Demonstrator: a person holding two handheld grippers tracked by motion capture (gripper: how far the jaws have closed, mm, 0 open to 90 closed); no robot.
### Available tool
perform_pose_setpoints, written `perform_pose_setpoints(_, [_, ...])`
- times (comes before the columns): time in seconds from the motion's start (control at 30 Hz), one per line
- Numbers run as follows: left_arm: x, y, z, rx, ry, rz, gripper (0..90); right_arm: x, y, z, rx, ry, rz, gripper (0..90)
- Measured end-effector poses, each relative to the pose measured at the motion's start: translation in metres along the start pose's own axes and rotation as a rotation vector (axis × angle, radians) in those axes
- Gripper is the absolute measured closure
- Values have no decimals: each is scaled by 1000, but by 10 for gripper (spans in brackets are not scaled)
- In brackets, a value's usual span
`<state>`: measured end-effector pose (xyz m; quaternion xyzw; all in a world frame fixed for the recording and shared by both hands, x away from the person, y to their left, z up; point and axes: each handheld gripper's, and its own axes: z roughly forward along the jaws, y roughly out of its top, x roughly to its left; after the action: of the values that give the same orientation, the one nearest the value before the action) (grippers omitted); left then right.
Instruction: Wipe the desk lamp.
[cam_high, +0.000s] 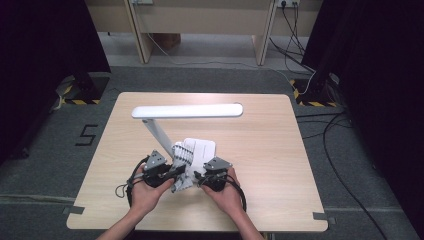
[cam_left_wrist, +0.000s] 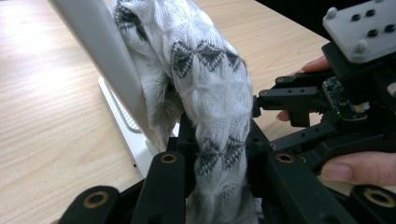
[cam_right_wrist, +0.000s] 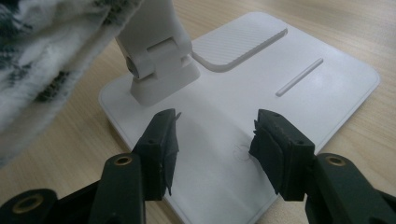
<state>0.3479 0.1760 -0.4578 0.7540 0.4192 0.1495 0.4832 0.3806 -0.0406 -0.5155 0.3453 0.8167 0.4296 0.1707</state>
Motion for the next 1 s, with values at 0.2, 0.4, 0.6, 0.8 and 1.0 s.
perform_pose_setpoints(0.2, [0,-5,4,22,-4,2,749,0,0,0,1,0,2,495])
perform_pose_setpoints(0.4, [0,-11,10,49,-3,4,749,0,0,0,1,-1,-2,495])
perform_pose_setpoints(0.6, [0,-14,13,64,-5,6,748,0,0,0,1,-2,-3,495])
perform_pose_setpoints(0.8, [0,-17,14,76,-7,6,748,0,0,0,0,-3,-5,495])
perform_pose_setpoints(1.0, [1,-20,15,90,-11,5,747,0,0,0,1,-2,-3,495])
